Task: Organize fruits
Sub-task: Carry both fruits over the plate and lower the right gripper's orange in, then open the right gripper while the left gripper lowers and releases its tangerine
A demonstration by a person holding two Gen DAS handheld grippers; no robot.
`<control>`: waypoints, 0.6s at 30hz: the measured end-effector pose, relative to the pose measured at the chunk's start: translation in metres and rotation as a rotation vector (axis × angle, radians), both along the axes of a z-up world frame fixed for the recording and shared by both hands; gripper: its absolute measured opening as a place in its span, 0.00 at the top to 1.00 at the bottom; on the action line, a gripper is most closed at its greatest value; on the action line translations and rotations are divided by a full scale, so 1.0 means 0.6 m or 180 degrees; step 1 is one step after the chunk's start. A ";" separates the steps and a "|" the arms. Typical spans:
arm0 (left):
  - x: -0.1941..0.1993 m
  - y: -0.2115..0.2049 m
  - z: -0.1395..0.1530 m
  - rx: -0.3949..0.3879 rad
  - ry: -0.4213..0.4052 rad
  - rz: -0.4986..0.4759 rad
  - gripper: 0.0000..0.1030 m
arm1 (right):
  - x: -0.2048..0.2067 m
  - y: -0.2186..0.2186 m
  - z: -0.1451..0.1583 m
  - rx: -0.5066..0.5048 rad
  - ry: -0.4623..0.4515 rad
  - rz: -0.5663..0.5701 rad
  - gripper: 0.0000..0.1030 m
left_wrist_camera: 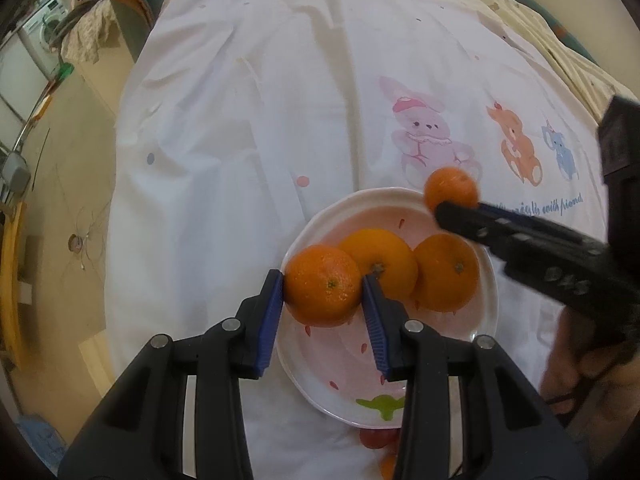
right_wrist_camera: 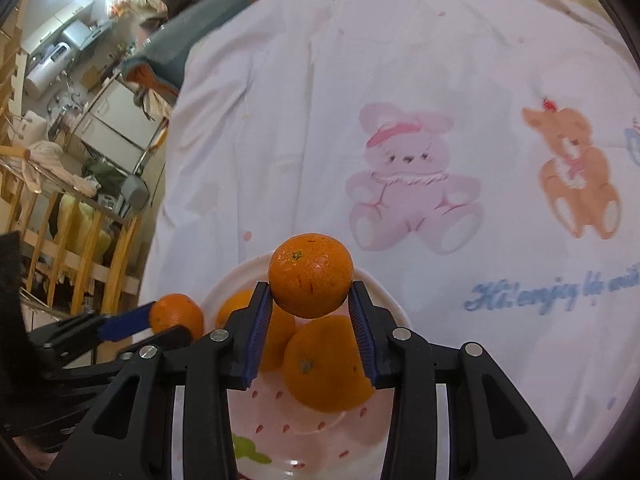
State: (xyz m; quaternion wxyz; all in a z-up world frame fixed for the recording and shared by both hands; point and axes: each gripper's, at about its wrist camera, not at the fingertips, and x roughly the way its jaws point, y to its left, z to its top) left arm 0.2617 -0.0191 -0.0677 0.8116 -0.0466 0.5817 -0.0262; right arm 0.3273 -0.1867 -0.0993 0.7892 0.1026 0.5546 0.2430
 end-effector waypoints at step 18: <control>0.013 0.004 0.000 -0.0006 -0.0038 0.0094 0.66 | -0.015 -0.079 0.032 0.0214 0.0022 -0.0368 0.29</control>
